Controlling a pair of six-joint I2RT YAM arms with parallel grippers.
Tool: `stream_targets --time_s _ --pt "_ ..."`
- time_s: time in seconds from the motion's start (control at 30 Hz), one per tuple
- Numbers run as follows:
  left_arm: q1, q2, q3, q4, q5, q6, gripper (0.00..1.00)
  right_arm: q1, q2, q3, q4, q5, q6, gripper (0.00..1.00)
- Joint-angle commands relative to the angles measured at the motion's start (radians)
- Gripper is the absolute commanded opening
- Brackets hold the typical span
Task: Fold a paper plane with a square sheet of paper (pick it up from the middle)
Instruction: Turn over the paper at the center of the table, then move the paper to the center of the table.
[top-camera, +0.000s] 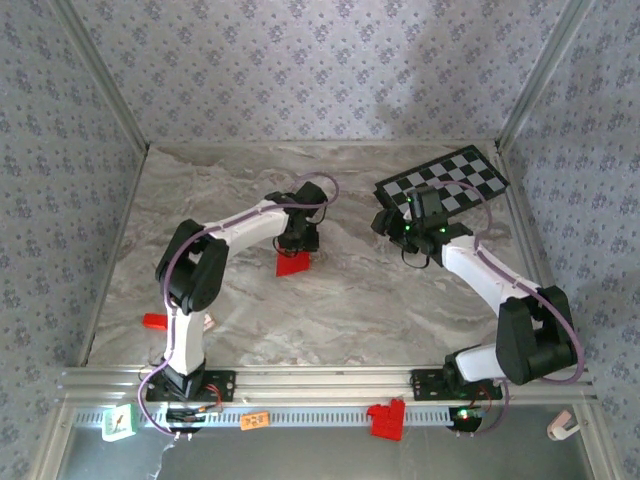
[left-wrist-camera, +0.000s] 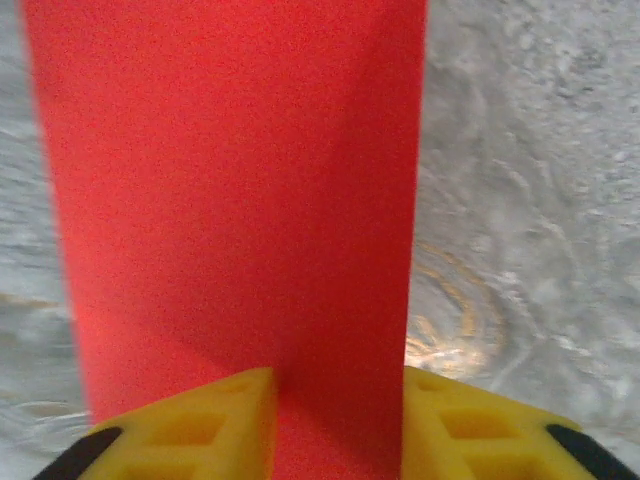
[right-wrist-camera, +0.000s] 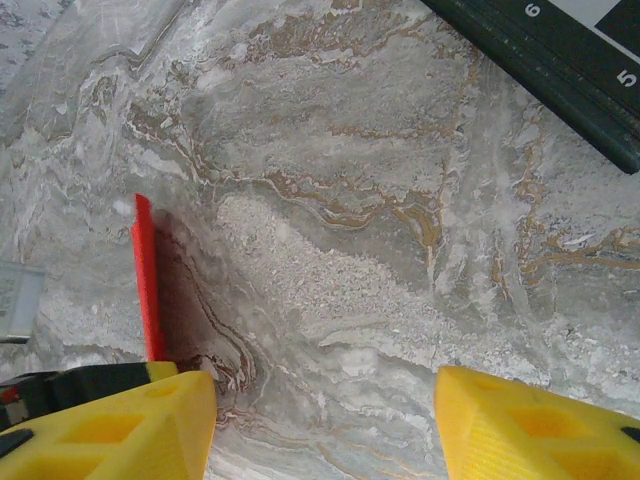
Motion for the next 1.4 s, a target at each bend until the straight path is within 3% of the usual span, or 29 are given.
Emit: stream_targets --time_s 0.0,0.1,0.17,0.53,0.73,0.93,1.13,1.37 --pt "0.041 -0.018 -0.051 0.139 0.231 -0.051 0.43 0.001 -0.001 -0.007 -0.012 0.009 0.01 0.61" --pt "0.081 -0.085 -0.102 0.232 0.346 -0.091 0.52 0.022 0.032 0.002 0.0 -0.009 0.008 0.61" --pt "0.097 -0.145 -0.132 0.277 0.363 -0.114 0.58 0.05 0.059 0.018 0.006 -0.021 0.005 0.61" --pt "0.283 -0.389 -0.319 0.282 0.239 -0.146 0.74 0.32 0.394 0.26 0.042 -0.113 0.016 0.51" --pt "0.365 -0.453 -0.419 0.29 0.236 -0.168 0.77 0.377 0.572 0.437 -0.001 -0.152 -0.008 0.49" --pt "0.384 -0.462 -0.459 0.312 0.244 -0.171 0.81 0.39 0.686 0.53 -0.048 -0.162 -0.024 0.49" --pt "0.384 -0.443 -0.46 0.322 0.264 -0.163 0.83 0.383 0.704 0.507 -0.11 -0.124 -0.054 0.5" --pt "0.384 -0.408 -0.465 0.332 0.366 -0.11 0.83 0.336 0.588 0.268 -0.064 -0.158 -0.104 0.5"
